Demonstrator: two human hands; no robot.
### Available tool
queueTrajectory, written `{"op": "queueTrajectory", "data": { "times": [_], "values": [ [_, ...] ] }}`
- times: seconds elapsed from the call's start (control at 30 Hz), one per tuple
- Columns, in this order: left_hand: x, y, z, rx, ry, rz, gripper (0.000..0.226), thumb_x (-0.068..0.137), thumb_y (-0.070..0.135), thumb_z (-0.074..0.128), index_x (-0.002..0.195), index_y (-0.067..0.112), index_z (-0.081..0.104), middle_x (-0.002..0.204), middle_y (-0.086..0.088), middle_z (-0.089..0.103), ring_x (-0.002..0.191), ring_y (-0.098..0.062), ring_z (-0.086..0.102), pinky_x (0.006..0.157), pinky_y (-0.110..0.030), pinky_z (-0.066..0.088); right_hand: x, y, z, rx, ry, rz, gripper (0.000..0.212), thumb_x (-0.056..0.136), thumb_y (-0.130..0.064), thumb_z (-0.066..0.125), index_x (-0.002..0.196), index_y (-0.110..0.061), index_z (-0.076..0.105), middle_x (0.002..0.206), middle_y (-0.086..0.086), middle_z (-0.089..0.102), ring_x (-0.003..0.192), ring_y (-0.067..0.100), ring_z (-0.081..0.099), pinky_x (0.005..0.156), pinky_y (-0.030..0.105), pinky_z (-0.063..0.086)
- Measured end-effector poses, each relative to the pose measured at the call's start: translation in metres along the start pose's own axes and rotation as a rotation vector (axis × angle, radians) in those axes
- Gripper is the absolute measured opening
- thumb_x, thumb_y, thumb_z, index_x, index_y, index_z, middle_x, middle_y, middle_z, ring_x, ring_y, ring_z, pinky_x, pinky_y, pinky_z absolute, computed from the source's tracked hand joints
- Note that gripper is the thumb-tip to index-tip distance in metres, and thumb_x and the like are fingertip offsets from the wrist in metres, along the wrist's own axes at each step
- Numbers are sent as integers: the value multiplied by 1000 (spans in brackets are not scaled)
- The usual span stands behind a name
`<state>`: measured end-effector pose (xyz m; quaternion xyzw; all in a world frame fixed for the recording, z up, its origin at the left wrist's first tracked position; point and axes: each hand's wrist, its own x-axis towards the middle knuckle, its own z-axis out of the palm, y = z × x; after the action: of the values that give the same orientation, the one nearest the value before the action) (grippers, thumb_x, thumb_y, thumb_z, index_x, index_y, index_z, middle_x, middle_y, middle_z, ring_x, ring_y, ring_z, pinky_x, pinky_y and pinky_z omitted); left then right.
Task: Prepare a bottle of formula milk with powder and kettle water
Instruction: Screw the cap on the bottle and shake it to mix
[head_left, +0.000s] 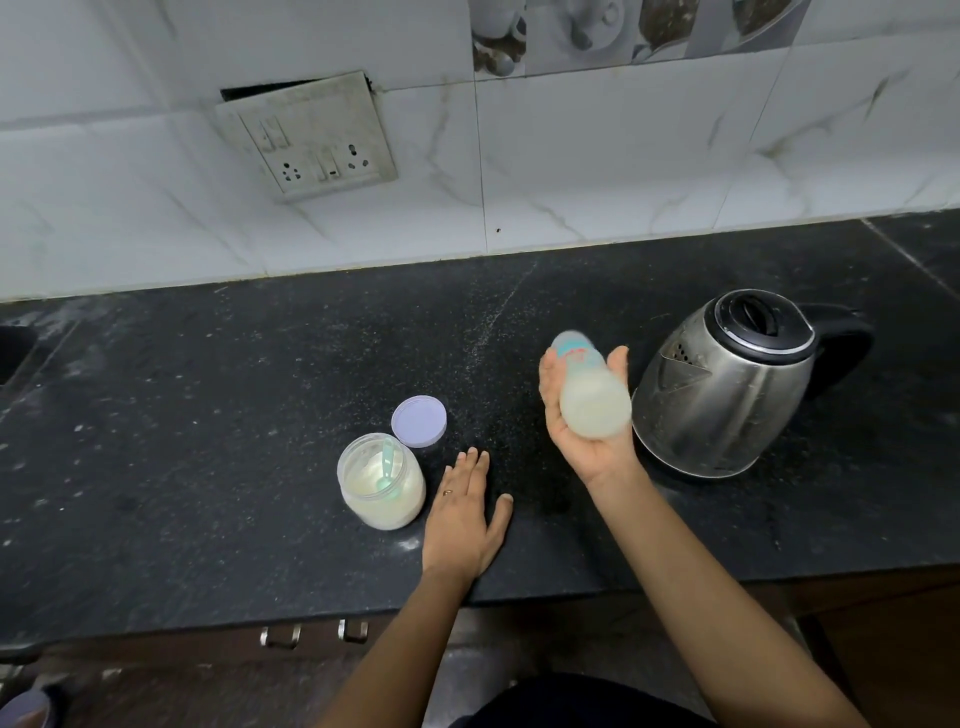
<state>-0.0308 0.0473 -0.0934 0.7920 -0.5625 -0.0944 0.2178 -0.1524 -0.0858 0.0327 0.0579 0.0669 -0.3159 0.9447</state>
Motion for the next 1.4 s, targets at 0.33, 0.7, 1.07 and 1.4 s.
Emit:
{"op": "queueTrajectory", "data": {
  "times": [0.33, 0.7, 1.07, 1.4],
  "values": [
    [0, 1, -1, 9, -5, 1, 72, 91, 55, 22, 149, 14, 28, 157, -4, 26, 147, -13, 14, 119, -25, -1, 4, 3, 14, 59, 85, -129, 104, 38, -12, 97, 129, -4, 48, 119, 13, 54, 99, 29, 62, 64, 42, 60],
    [0, 1, -2, 12, -20, -2, 73, 90, 56, 19, 150, 15, 26, 158, -3, 23, 147, -12, 11, 118, -22, -4, 3, 5, 39, -101, 296, -239, 52, 86, -42, 66, 117, -2, 53, 119, 21, 56, 102, 34, 60, 66, 45, 59],
    [-1, 2, -3, -2, -5, -11, 72, 90, 56, 21, 150, 16, 27, 158, -2, 24, 147, -11, 11, 116, -19, -7, 5, 3, 10, -23, -96, -93, 83, 57, -12, 91, 126, 3, 47, 109, 21, 57, 91, 30, 64, 71, 40, 59],
    [-1, 1, -3, 0, -5, 4, 72, 91, 56, 22, 150, 15, 29, 158, -2, 25, 147, -11, 12, 116, -19, -7, 0, -12, -38, -215, -148, 74, 56, 84, -31, 68, 120, 2, 40, 105, 18, 56, 77, 23, 66, 66, 28, 57]
  ]
}}
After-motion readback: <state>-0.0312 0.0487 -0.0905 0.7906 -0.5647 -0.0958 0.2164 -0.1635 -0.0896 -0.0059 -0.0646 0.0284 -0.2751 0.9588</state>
